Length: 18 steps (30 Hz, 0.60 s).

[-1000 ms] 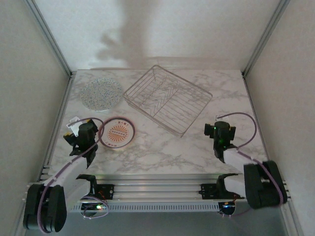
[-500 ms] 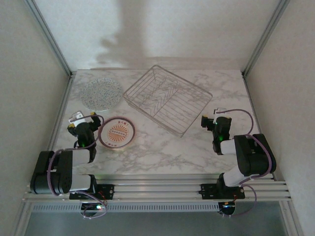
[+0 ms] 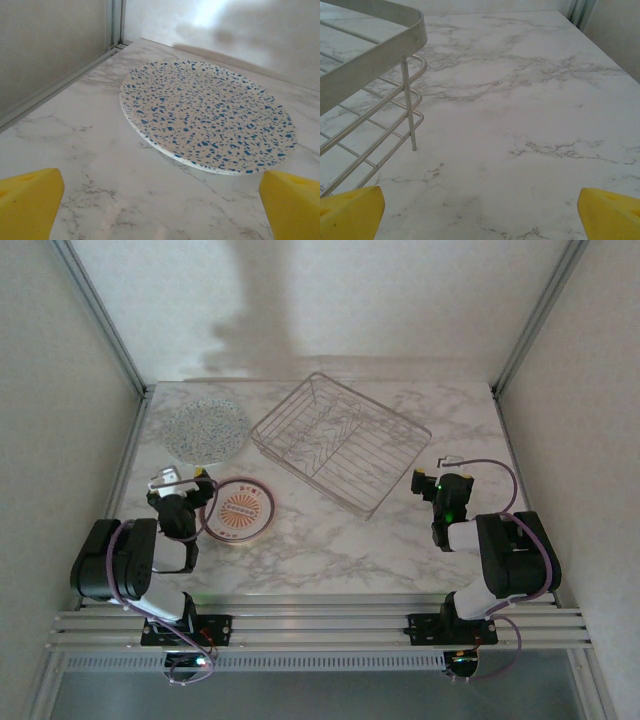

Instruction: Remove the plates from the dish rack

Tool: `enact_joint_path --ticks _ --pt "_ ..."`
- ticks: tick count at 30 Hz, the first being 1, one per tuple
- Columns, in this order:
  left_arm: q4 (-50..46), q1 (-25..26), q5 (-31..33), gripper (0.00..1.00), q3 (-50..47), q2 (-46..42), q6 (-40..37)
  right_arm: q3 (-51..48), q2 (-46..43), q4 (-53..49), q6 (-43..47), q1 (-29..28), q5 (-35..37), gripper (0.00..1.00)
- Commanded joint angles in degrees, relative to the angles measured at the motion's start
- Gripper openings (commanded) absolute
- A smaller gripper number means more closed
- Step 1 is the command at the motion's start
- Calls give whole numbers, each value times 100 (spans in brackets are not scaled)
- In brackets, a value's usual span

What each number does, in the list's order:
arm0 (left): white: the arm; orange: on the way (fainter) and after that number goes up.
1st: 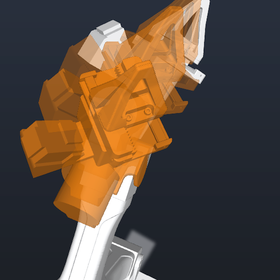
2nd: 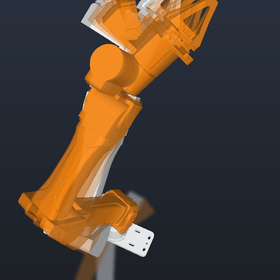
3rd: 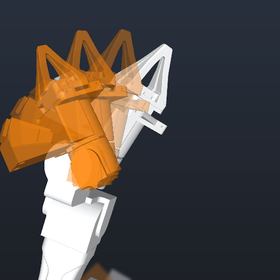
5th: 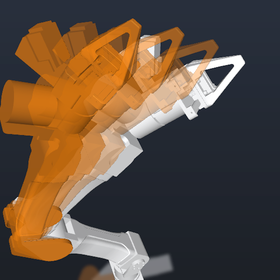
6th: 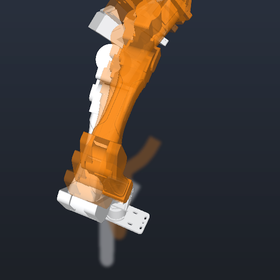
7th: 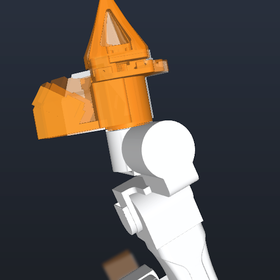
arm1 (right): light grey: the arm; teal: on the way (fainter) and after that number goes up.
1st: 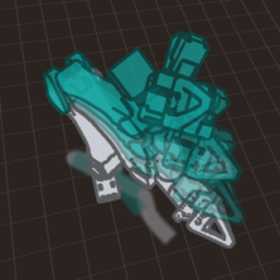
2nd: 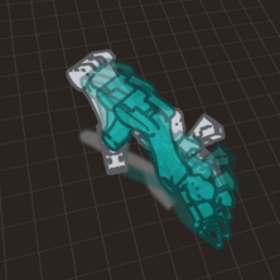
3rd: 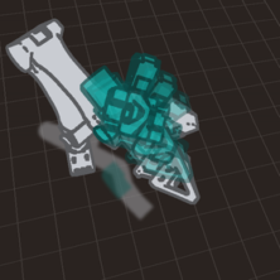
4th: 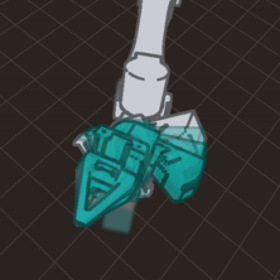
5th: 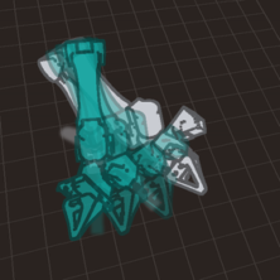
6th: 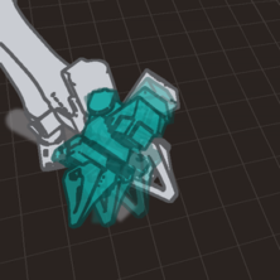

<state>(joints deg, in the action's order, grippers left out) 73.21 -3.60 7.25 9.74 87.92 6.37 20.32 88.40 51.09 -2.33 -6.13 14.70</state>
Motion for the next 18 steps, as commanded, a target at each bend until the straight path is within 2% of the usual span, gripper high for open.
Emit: enact_joint_path --ticks 1,7,12,14,18 --pt "564 61 179 99 99 40 -47 104 26 1 -48 23 136 99" --pt "489 146 277 99 135 27 -131 104 35 -1 -48 19 131 99" --pt "242 210 -277 99 253 27 -415 104 29 1 -49 22 132 99" --pt "92 69 -564 99 324 33 -332 104 29 5 -48 18 130 99" --pt "185 73 -559 99 278 26 -351 99 29 -5 -47 17 138 99"
